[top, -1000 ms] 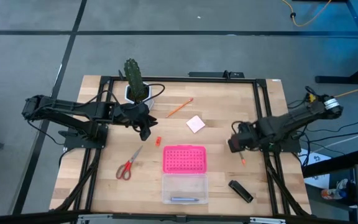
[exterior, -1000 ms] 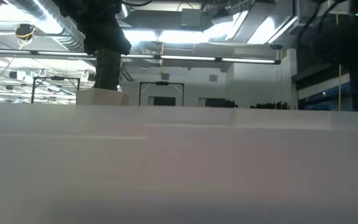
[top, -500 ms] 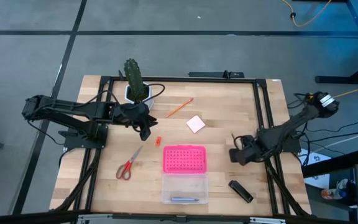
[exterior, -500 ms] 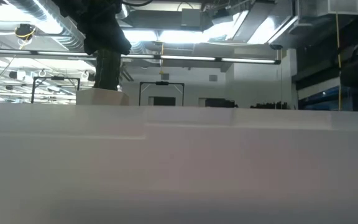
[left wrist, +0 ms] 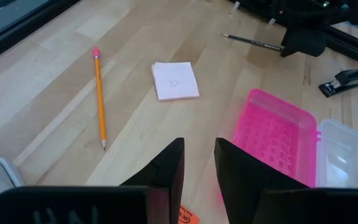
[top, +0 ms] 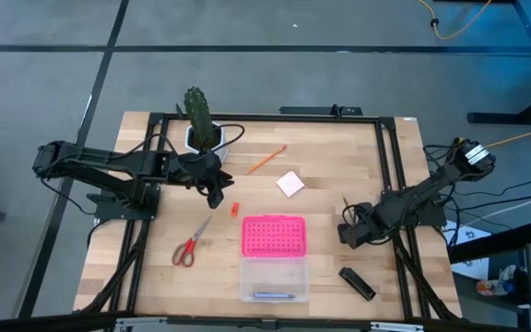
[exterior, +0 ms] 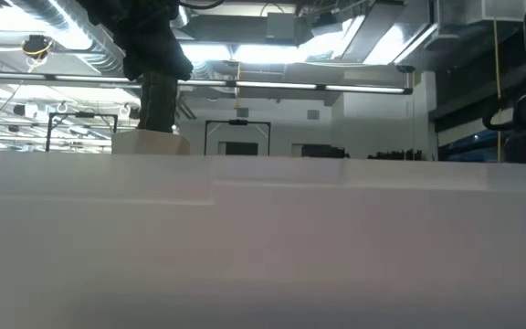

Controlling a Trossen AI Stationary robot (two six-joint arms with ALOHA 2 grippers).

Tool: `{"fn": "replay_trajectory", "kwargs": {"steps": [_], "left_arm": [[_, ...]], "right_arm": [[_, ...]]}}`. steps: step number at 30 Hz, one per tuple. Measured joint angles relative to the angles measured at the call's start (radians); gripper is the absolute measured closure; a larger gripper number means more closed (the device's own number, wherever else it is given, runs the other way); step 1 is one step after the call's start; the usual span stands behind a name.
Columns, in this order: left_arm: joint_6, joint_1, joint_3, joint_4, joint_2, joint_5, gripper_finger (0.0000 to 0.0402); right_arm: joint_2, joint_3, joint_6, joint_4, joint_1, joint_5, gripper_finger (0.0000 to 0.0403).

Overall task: Pack school essentials
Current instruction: Put the black pencil into the pencil case

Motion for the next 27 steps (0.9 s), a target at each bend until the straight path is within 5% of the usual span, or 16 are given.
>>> {"fn": "replay_trajectory", "kwargs": {"steps": [5,20,27], "left_arm": [[0.0,0.0,0.0,0.0,0.0,0.0,0.0318],[0.0,0.0,0.0,0.0,0.0,0.0,0.0318],[0.0,0.0,0.0,0.0,0.0,0.0,0.0318]], "right_arm": [[0.001,0.011,0.005,-0.002,0.0,-0.001,0.0218],[0.005,0.03,0.028,0.013,0.0,0.0,0.0377],[0.01,0.064,0.021,0.0,0.002,0.033,0.0381]]}}
